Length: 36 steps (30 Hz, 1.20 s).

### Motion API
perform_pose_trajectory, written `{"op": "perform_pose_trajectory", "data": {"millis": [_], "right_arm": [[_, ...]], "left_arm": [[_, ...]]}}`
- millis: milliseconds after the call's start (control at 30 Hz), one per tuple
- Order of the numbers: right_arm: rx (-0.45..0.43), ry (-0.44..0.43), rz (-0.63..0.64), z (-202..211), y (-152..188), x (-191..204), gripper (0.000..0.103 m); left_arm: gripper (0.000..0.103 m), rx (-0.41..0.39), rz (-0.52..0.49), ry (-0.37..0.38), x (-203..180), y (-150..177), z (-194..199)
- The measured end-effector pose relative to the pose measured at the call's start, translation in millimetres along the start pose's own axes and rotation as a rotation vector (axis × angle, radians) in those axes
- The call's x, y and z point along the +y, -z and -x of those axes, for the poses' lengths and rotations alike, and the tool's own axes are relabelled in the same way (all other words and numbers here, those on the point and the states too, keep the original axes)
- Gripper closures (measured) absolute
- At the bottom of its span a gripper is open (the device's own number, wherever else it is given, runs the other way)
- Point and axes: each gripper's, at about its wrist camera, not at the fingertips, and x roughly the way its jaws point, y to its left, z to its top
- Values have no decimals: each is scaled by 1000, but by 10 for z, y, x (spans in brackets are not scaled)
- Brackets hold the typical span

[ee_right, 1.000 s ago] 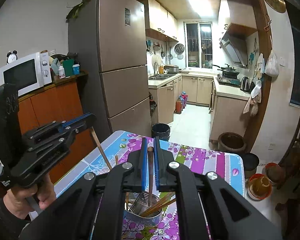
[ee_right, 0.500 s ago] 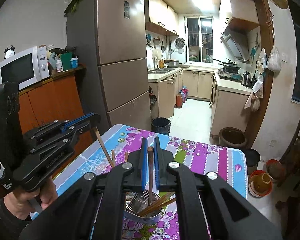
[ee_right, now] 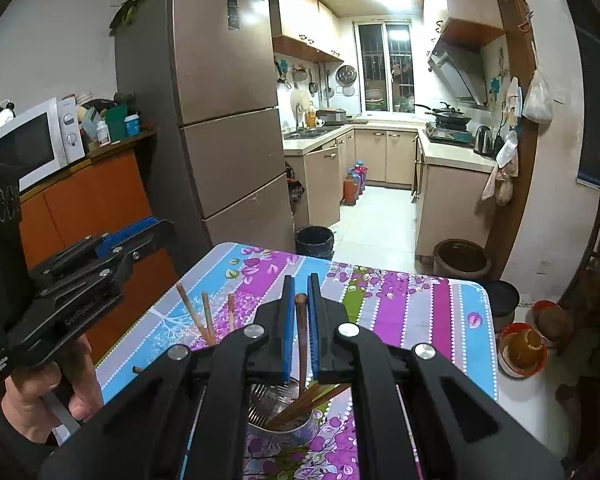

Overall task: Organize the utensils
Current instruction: 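Open both tools to release the chopsticks into the holder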

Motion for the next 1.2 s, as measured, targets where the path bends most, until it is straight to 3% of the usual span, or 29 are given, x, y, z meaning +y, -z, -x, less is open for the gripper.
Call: {"op": "perform_pose_trajectory", "data": {"millis": [67,200,300,433,667,733,833,967,1100,1200], "right_arm": [[-8,5,1,28,8,-5,96],[-18,13,2,75,63,-26,69],[-30,13,-14,119,101,-71,50],[-53,20,-18,228,135,-90,48],[-99,13,7,525,167,-15,48],[-130,10,12,700,246,-3,43],[-195,20,26,1023,446,31,33],[-257,43,44,1364,755,62,27],[-297,68,56,1610,1099,109,15],[-316,81,61,1712,1314,182,14]], "left_arm": [[68,0,-6,-2,-8,12,11],[57,-3,-2,-6,0,40,42],[42,-17,0,-16,10,53,104],[31,-37,5,-27,41,95,227],[29,-53,6,-37,74,180,482],[29,-68,-11,-36,58,240,628],[22,-133,-59,-34,-9,412,1007],[15,-194,-84,-18,-48,679,1454],[14,-219,-73,-7,-42,876,1783],[13,-228,-66,-7,-63,1028,1979]]}}
